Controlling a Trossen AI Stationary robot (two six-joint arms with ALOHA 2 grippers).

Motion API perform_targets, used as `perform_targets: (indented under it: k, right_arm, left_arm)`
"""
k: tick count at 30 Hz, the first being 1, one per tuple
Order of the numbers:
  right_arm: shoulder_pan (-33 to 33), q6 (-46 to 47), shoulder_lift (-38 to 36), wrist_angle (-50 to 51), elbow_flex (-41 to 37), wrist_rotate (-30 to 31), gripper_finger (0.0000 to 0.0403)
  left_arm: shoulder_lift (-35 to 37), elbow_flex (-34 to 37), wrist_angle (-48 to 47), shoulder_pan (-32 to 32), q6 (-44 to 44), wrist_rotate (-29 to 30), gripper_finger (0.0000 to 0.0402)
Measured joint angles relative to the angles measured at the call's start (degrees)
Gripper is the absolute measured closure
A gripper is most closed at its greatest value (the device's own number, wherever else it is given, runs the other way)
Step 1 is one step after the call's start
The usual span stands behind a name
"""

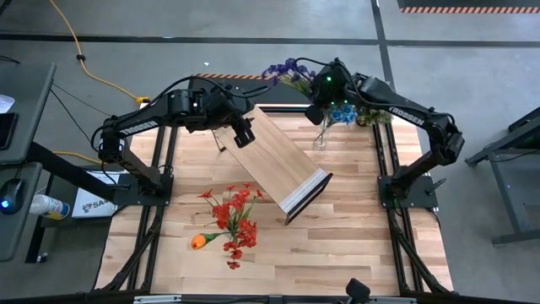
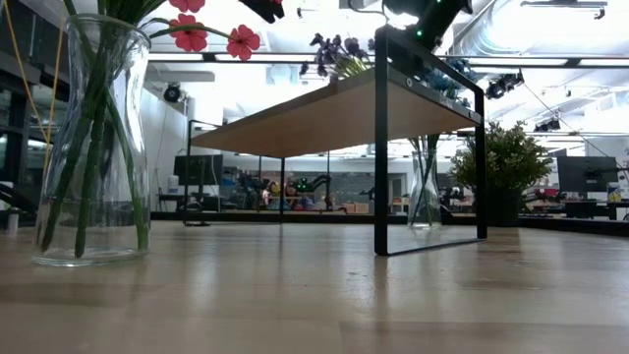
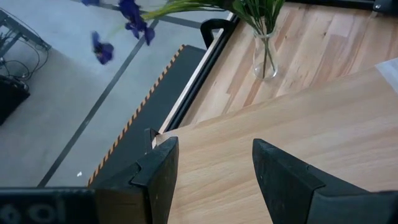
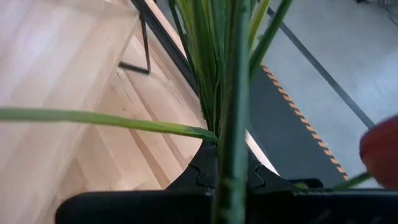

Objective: Pick and place flowers into a vace then onto a shelf
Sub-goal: Put the violet flowers into the top transparent vase

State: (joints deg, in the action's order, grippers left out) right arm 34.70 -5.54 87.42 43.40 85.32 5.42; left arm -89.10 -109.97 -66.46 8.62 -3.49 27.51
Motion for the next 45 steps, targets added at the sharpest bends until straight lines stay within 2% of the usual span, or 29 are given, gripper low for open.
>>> perform_targets:
  k: [12,27,35,45]
  right_arm:
    - [-0.55,0.54,-0.50,-1.88,0.00,2.79,0.0403]
    - [-3.39,0.61,-9.88,-1.66,0.00,2.67,0.0403]
    - [-5.62,-0.09,-9.68,-4.47,0.00,3.18,0.0403]
    - [-5.36,0.13,-11.31,-1.39,-0.02,1.96,0.0403]
  left_arm:
    - [0.00,0.00,-1.48,0.00,-0.45,-0.01,0.0165]
    - [0.00,0.00,-0.79,0.00,-0.63,0.11,0.0165]
    - [0.00,0.00,-1.03,0.02,-1.57,0.13,0.0165]
    - [0.00,0.00,-1.00,0.00,-1.97,0.17,0.0165]
